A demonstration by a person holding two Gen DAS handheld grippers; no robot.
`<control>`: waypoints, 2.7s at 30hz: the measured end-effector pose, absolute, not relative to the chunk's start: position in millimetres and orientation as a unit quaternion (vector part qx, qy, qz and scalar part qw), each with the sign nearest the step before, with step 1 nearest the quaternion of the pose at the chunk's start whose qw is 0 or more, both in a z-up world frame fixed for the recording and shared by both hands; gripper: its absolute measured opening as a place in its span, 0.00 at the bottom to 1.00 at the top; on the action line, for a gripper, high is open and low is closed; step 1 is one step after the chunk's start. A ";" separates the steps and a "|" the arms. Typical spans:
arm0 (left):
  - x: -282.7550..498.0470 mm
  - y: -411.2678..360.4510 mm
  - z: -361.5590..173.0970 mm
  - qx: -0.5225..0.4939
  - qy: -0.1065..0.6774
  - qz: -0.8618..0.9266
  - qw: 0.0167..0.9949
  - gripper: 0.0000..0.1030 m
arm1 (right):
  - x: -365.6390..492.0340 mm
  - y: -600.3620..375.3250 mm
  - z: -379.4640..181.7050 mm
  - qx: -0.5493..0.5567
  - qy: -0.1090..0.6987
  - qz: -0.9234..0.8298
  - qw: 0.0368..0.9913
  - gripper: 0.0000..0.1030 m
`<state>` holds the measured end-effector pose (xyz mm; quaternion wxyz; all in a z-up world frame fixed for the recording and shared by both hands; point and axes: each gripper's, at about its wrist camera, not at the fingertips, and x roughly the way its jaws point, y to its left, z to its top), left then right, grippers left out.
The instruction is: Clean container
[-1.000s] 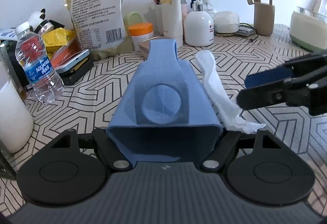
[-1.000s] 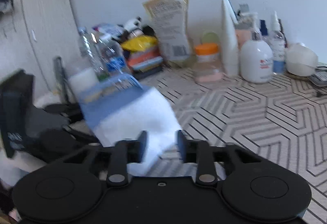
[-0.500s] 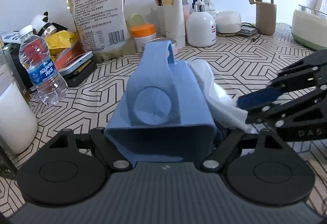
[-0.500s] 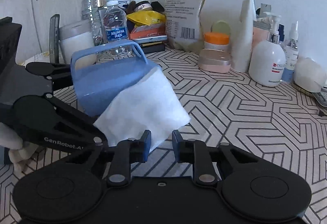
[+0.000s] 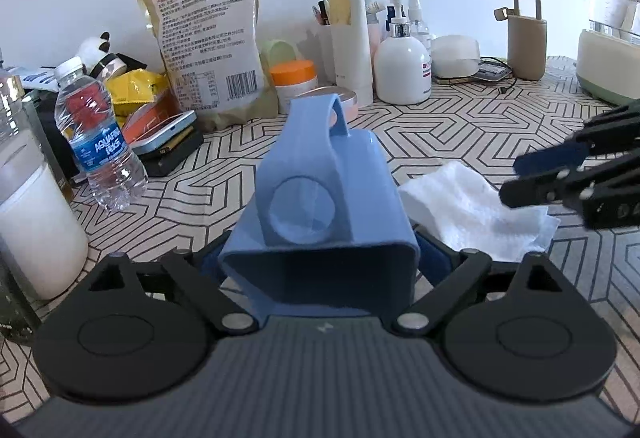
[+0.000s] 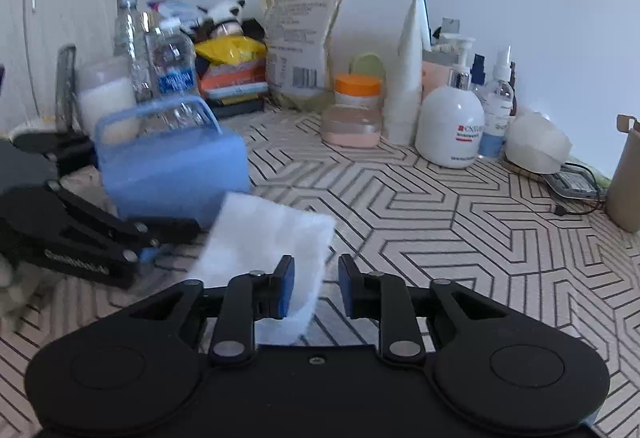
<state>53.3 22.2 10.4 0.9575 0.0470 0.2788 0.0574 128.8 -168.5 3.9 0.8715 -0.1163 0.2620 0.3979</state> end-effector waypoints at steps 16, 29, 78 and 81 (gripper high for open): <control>-6.5 34.2 19.1 -0.015 0.286 0.027 0.958 1.00 | 74.3 -196.4 -0.9 -0.064 0.290 0.378 0.877 0.74; -1.5 2.0 5.2 0.034 0.322 0.004 0.946 1.00 | 58.3 -191.5 -9.1 -0.058 0.312 0.341 0.885 0.80; 3.1 6.3 -0.9 -0.016 0.335 0.020 0.942 1.00 | 61.4 -191.6 -11.7 -0.076 0.312 0.321 0.891 0.88; 2.9 6.7 -1.0 -0.016 0.334 0.020 0.942 1.00 | 61.8 -192.2 -11.7 -0.076 0.312 0.320 0.891 0.88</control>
